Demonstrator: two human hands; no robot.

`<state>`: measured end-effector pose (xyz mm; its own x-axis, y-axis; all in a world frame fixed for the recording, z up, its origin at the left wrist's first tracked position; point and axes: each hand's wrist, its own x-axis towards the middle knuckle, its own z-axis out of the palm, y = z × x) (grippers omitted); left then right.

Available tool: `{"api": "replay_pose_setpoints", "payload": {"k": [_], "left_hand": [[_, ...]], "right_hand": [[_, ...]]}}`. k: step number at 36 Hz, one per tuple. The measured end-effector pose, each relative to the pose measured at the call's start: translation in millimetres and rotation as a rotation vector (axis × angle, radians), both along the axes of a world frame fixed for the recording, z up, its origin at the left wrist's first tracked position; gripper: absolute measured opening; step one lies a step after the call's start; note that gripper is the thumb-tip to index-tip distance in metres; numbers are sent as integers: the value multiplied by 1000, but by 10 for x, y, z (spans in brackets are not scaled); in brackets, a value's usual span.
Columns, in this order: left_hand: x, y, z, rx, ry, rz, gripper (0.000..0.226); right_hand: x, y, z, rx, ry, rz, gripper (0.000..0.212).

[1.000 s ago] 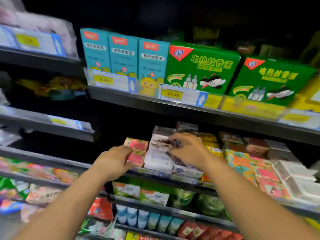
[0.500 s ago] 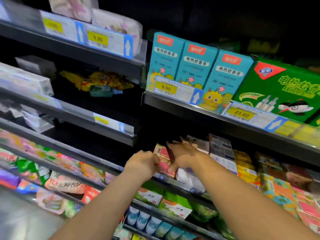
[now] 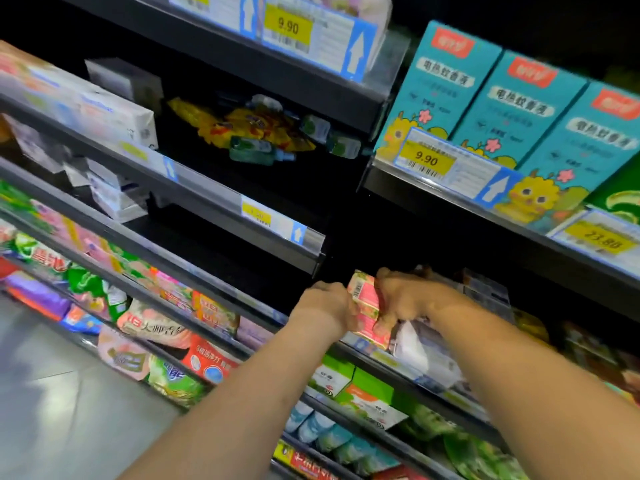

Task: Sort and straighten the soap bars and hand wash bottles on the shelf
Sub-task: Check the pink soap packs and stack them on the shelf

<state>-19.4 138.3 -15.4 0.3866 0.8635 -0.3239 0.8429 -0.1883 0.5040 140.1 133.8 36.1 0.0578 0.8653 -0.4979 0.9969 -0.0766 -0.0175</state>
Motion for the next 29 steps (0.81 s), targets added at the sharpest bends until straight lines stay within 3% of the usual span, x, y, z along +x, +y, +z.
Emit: {"api": "replay_pose_setpoints", "payload": {"k": [9, 15, 17, 21, 26, 29], "left_hand": [[-60, -16, 124, -12, -48, -4, 43], [-72, -51, 202, -43, -45, 45, 44], [-60, -51, 222, -50, -46, 54, 42], [-47, -80, 265, -38, 1, 56, 40], [-70, -123, 245, 41, 29, 71, 47], [-14, -161, 264, 125, 90, 58, 39]], "right_hand": [[36, -102, 18, 81, 54, -66, 81], [41, -171, 61, 216, 175, -132, 45], [61, -233, 76, 295, 232, -167, 43], [87, -496, 185, 468, 290, -334, 61], [260, -997, 199, 670, 519, -581, 50], [406, -1257, 151, 751, 624, -756, 46]]}}
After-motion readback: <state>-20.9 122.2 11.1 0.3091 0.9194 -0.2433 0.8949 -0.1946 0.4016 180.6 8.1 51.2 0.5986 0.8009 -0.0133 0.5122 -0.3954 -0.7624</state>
